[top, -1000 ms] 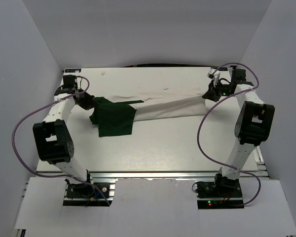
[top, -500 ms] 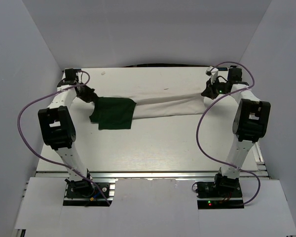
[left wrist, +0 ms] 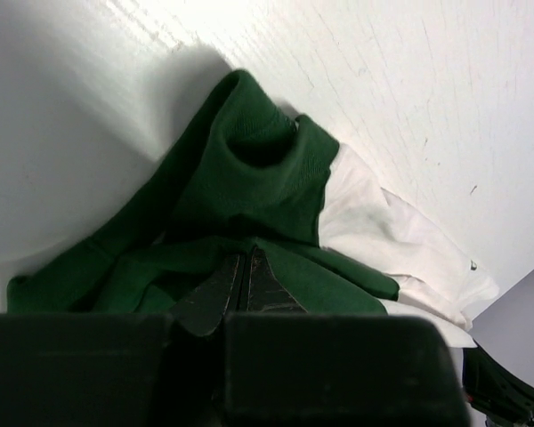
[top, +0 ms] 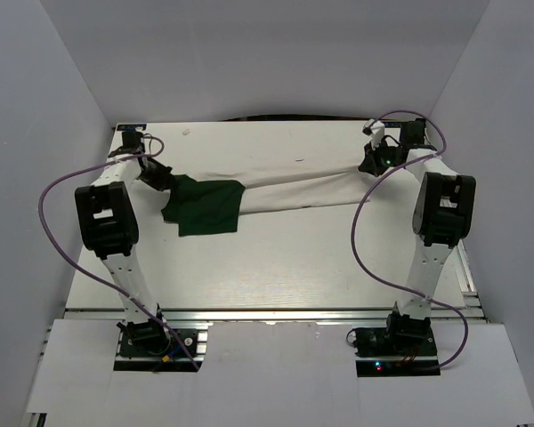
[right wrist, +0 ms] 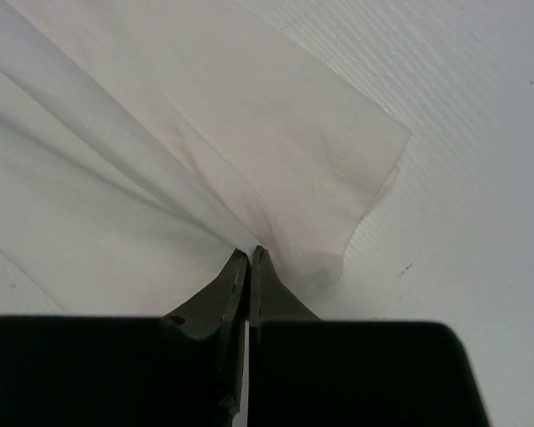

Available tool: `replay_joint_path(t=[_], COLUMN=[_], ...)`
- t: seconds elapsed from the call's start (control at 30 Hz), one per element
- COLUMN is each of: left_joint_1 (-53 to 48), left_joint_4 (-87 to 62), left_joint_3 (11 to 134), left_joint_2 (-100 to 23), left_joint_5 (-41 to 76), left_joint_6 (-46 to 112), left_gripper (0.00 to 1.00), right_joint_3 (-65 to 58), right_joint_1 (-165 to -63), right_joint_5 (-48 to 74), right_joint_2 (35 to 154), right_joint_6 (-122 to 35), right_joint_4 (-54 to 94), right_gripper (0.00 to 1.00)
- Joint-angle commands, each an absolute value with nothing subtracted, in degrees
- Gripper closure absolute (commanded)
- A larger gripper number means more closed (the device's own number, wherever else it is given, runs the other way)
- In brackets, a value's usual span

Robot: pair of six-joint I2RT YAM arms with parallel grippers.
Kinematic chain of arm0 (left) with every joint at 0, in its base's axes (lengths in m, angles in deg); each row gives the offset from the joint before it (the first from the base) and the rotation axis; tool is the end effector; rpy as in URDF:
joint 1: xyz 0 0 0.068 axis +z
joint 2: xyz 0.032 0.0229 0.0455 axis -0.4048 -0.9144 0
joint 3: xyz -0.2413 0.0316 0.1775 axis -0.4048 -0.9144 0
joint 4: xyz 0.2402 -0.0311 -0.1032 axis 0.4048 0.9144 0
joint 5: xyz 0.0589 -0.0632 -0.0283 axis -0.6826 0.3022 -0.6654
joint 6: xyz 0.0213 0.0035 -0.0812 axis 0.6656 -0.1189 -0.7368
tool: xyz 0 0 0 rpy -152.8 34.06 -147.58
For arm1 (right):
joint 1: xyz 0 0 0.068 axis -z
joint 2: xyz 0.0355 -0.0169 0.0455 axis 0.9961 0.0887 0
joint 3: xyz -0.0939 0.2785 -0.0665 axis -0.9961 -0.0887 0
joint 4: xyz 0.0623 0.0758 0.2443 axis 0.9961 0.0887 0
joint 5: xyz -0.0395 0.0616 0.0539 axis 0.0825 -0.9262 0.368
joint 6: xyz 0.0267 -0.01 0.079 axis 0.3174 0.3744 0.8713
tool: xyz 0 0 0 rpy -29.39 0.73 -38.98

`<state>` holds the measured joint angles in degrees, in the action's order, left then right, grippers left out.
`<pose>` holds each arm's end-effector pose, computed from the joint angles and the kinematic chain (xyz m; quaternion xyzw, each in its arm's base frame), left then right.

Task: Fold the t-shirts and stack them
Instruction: Fold the tshirt

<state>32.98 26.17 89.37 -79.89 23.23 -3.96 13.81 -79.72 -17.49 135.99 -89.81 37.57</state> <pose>0.4583 0.0554 0.1792 -0.4419 0.8628 -0.1839 0.1628 0.5133 -0.0013 0.1906 -0.3732 0.8090 0.1516 0.4281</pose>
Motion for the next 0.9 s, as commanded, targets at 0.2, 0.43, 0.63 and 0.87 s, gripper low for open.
replay_joint_path(t=[0.2, 0.43, 0.63, 0.87], left_joint_1=[33.90, 33.90, 33.90, 33.99], left_joint_4=[25.19, 24.58, 23.97, 23.52], left_joint_3=[93.71, 94.24, 94.24, 94.51], left_joint_2=[-82.28, -83.78, -82.73, -81.05], left_joint_5=[21.47, 21.99, 22.96, 22.61], left_joint_6=[-3.43, -4.05, -4.23, -4.23], left_gripper=[1.00, 1.00, 1.00, 1.00], right_joint_3=[18.16, 19.38, 19.47, 19.56], right_joint_1=[-80.17, -81.31, -81.31, -81.40], right_joint_5=[-11.11, -8.48, -6.54, -5.05], right_joint_2=[138.07, 139.92, 140.71, 141.24], right_joint_6=[-87.24, -86.71, -86.80, -86.10], right_joint_4=[35.79, 35.09, 35.44, 35.00], right_gripper=[1.00, 1.00, 1.00, 1.00])
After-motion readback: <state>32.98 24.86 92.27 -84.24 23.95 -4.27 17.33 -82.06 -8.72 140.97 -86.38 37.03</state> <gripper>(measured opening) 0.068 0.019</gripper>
